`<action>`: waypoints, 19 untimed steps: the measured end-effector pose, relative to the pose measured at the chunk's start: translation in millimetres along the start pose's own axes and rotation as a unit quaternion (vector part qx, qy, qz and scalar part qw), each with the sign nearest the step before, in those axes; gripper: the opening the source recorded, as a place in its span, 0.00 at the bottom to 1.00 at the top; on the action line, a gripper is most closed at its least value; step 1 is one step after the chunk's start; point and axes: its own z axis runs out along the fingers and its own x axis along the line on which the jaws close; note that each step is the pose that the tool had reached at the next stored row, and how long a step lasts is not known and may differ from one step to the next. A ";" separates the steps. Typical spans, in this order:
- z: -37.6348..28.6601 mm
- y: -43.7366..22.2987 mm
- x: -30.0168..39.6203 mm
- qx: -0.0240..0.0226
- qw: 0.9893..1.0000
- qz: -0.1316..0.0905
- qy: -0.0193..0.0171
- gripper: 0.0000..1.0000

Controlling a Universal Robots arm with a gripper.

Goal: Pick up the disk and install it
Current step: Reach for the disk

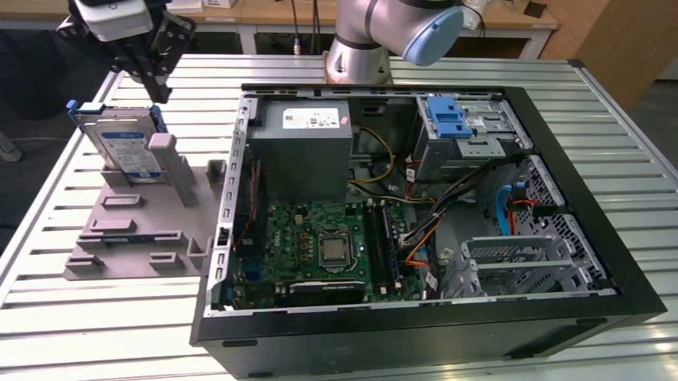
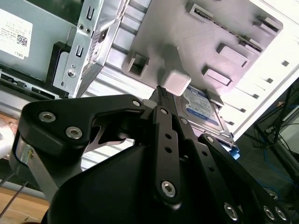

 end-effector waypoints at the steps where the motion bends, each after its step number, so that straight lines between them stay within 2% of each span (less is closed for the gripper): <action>1: 0.0 0.1 0.5 0.000 1.000 0.000 0.000 0.11; 10: 0.5 0.7 3.7 0.000 1.000 0.000 0.000 0.11; 11: 0.6 0.7 5.9 0.000 1.000 0.000 0.000 0.11; 19: 0.7 0.7 7.2 0.000 1.000 0.000 0.000 0.11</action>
